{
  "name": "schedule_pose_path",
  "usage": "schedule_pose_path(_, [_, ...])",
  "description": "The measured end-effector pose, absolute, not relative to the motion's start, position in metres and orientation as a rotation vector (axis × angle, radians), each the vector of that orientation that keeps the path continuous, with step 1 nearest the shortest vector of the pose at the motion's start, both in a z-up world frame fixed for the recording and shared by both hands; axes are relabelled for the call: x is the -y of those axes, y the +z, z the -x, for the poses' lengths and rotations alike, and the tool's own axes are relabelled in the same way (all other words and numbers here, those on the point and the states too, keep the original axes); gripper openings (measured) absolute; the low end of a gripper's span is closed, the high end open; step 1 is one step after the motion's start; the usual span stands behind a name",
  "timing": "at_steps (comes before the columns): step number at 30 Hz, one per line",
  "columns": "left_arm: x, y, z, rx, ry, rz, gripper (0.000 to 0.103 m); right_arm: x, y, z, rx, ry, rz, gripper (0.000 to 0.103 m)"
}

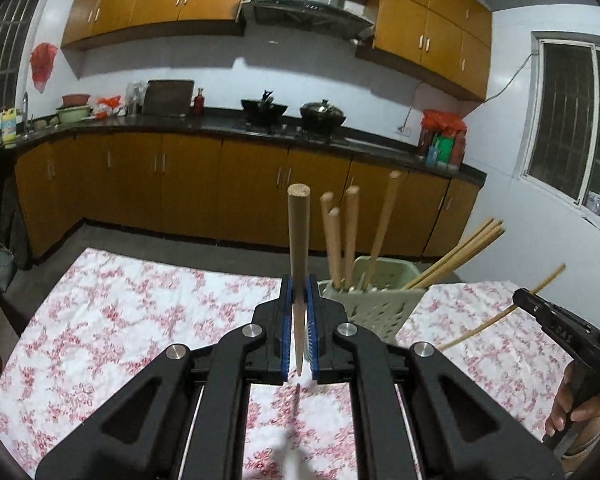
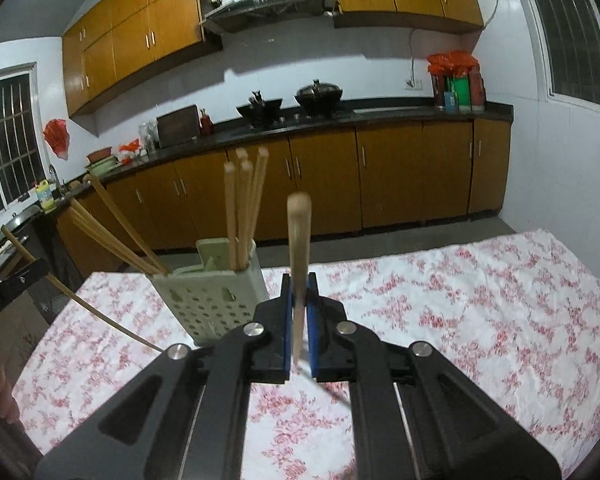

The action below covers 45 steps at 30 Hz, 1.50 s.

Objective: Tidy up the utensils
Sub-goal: 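Lift the left tool's chopstick over the holder while the right tool carries its chopstick there, then open the left tool to drop its chopstick while the right tool releases its own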

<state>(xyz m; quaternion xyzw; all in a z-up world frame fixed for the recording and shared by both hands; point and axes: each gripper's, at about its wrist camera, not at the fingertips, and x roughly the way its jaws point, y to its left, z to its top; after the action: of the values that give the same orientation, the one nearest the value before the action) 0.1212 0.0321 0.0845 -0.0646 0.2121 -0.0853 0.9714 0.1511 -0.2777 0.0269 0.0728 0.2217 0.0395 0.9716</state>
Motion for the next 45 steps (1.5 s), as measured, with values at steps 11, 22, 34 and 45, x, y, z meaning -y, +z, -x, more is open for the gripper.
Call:
schedule_pose_path(11, [-0.004, 0.129, -0.108, -0.315, -0.283, 0.135, 0.007, 0.269, 0.089, -0.137, -0.297, 0.172, -0.17, 0.008])
schedule_pose_path(22, [0.005, 0.164, -0.124, -0.155, -0.251, 0.211, 0.007, 0.254, 0.126, -0.152, -0.185, 0.197, -0.165, 0.008])
schedule_pose_path(34, [0.015, 0.142, -0.154, -0.124, -0.188, 0.183, 0.007, 0.243, 0.107, -0.191, -0.255, 0.192, -0.149, 0.008])
schedule_pose_path(45, [0.02, 0.114, -0.18, -0.228, -0.2, 0.181, 0.008, 0.23, 0.084, -0.21, -0.328, 0.199, -0.129, 0.01])
